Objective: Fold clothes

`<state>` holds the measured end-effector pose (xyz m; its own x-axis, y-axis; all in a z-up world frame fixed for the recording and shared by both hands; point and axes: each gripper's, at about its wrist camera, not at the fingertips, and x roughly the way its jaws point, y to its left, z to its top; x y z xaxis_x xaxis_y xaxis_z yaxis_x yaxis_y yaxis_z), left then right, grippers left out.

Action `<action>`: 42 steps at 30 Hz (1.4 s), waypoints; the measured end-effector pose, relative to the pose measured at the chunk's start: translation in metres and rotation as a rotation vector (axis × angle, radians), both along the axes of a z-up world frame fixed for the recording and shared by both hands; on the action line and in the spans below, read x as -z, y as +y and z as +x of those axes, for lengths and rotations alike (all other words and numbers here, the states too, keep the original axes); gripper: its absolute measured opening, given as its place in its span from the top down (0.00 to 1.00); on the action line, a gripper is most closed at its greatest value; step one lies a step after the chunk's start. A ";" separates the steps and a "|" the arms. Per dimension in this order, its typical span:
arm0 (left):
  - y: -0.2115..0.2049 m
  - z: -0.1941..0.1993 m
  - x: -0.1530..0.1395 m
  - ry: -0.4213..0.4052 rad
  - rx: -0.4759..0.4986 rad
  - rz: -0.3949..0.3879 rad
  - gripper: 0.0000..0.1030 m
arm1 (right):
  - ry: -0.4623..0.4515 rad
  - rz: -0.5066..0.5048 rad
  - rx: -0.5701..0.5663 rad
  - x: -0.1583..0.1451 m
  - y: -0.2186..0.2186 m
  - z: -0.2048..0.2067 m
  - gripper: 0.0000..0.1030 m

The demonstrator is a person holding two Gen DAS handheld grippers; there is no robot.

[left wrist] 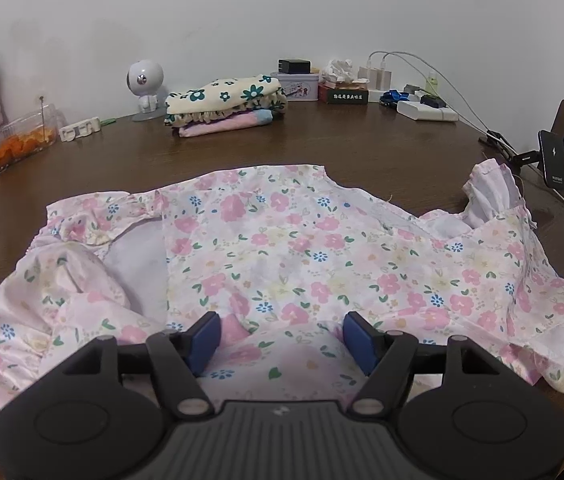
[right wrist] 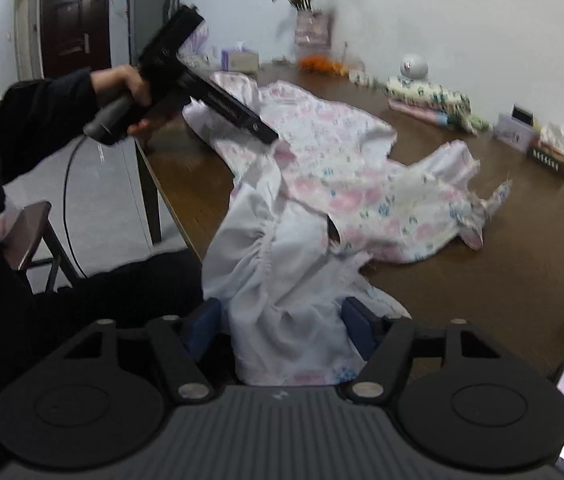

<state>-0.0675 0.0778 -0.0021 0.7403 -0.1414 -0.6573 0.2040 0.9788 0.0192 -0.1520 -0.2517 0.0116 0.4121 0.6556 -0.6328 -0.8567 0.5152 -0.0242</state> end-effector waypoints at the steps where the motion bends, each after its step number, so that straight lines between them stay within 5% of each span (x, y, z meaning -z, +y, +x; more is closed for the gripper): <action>1: 0.000 0.000 0.000 -0.001 -0.001 0.001 0.31 | -0.001 -0.006 -0.022 0.001 -0.003 -0.002 0.30; 5: -0.002 0.001 0.001 -0.002 0.000 0.003 0.30 | -0.096 -0.093 -0.083 0.006 0.006 -0.022 0.18; 8: -0.004 0.001 0.001 -0.005 0.001 0.004 0.30 | -0.220 -0.190 -0.092 0.018 0.016 -0.032 0.29; 9: -0.005 0.000 0.002 -0.007 0.001 0.004 0.30 | -0.231 -0.188 -0.077 0.017 0.018 -0.030 0.41; 11: -0.005 0.000 0.002 -0.007 0.000 0.005 0.30 | -0.134 -0.124 -0.050 0.005 0.011 -0.019 0.60; 13: -0.003 -0.001 0.001 -0.003 0.003 0.004 0.30 | 0.045 -0.050 -0.056 -0.009 -0.001 -0.005 0.93; 14: -0.002 -0.001 0.001 -0.001 0.006 0.003 0.30 | 0.113 -0.005 -0.067 -0.015 -0.008 0.002 0.98; 17: 0.000 -0.001 0.000 -0.001 0.014 0.000 0.30 | 0.332 0.231 -0.055 -0.038 -0.036 0.030 0.98; 19: 0.001 0.000 0.000 -0.002 0.015 0.001 0.27 | 0.435 0.348 0.071 -0.042 -0.052 0.060 0.98; 22: 0.003 0.004 0.001 0.003 0.007 0.000 0.25 | 0.533 0.299 0.295 -0.025 -0.054 0.094 0.98; 25: 0.002 0.004 0.002 0.001 -0.001 0.002 0.24 | 0.508 0.158 0.492 -0.005 -0.045 0.101 0.94; 26: 0.001 0.004 0.002 -0.001 -0.004 0.002 0.24 | 0.503 0.182 0.524 -0.005 -0.047 0.098 0.92; 28: 0.000 0.005 0.002 0.000 -0.007 0.002 0.24 | 0.423 0.202 0.615 -0.015 -0.050 0.087 0.62; 29: -0.001 0.005 0.002 0.001 -0.010 0.002 0.24 | 0.362 0.208 0.632 -0.021 -0.051 0.078 0.55; 33: -0.002 0.007 0.002 0.000 -0.020 0.003 0.21 | 0.144 0.229 0.597 -0.042 -0.047 0.043 0.47; 36: -0.003 0.007 0.003 -0.001 -0.026 0.003 0.20 | 0.004 0.208 0.389 -0.043 -0.030 0.008 0.31; 39: -0.003 0.008 0.003 -0.002 -0.028 0.003 0.20 | -0.194 0.093 0.230 -0.035 -0.002 -0.020 0.23; 42: -0.003 0.008 0.003 -0.004 -0.031 0.002 0.19 | -0.326 -0.036 0.188 -0.016 0.032 -0.014 0.24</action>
